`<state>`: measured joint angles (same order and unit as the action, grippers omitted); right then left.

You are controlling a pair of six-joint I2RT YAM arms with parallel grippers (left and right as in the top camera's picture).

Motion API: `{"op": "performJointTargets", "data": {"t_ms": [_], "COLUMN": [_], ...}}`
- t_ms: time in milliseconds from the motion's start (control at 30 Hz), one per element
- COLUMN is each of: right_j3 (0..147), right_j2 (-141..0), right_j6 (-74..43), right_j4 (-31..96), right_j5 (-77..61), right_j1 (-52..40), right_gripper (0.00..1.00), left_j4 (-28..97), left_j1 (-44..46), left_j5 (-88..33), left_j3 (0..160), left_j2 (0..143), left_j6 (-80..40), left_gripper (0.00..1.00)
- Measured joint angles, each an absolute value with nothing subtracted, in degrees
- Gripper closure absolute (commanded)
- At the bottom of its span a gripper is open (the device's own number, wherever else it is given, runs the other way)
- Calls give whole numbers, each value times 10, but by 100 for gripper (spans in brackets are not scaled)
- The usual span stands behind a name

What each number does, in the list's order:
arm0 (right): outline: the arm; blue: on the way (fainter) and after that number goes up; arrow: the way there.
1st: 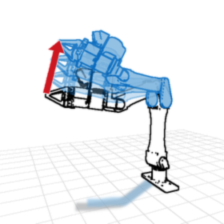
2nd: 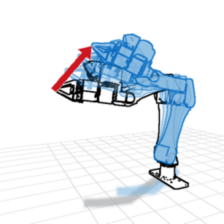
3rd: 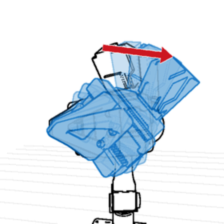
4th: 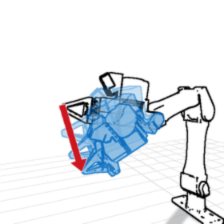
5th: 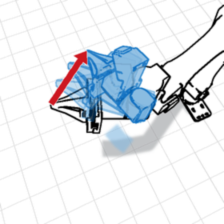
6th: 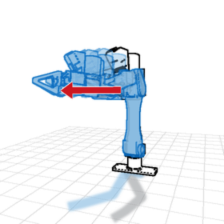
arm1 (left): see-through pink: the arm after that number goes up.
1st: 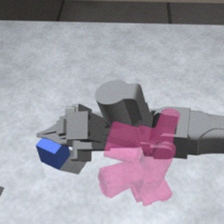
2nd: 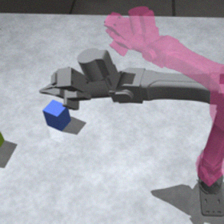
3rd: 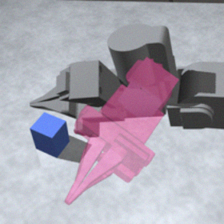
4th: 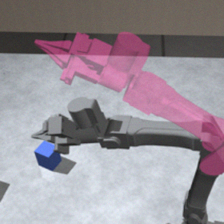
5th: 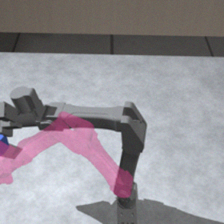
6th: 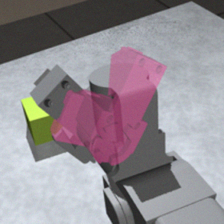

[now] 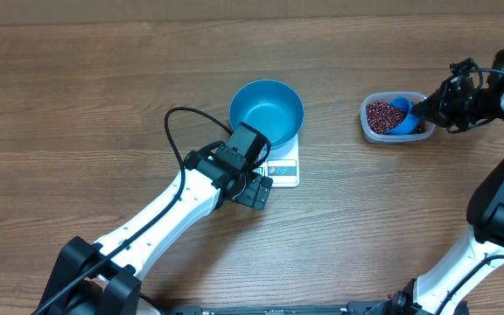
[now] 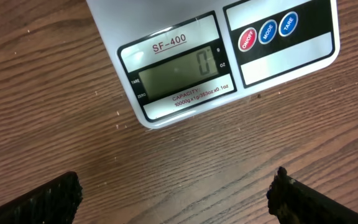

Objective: Scoop item into bowl and weigh 150g on scale
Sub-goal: 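Tilt and lift the filled scoop out of the tub with the right gripper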

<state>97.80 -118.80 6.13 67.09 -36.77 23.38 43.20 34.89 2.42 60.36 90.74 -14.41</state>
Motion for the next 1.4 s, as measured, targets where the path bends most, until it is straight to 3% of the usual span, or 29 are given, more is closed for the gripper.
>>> {"op": "performJointTargets", "data": {"t_ms": [1400], "right_j3": [977], "right_j2": [-1189], "right_j6": [134], "right_j4": [727], "right_j5": [-554], "right_j1": [326], "right_gripper": [96], "left_j4": [432], "left_j1": [349], "left_j5": [24], "left_j3": [604], "left_j2": [907], "left_j6": [-144], "left_gripper": [0]}}
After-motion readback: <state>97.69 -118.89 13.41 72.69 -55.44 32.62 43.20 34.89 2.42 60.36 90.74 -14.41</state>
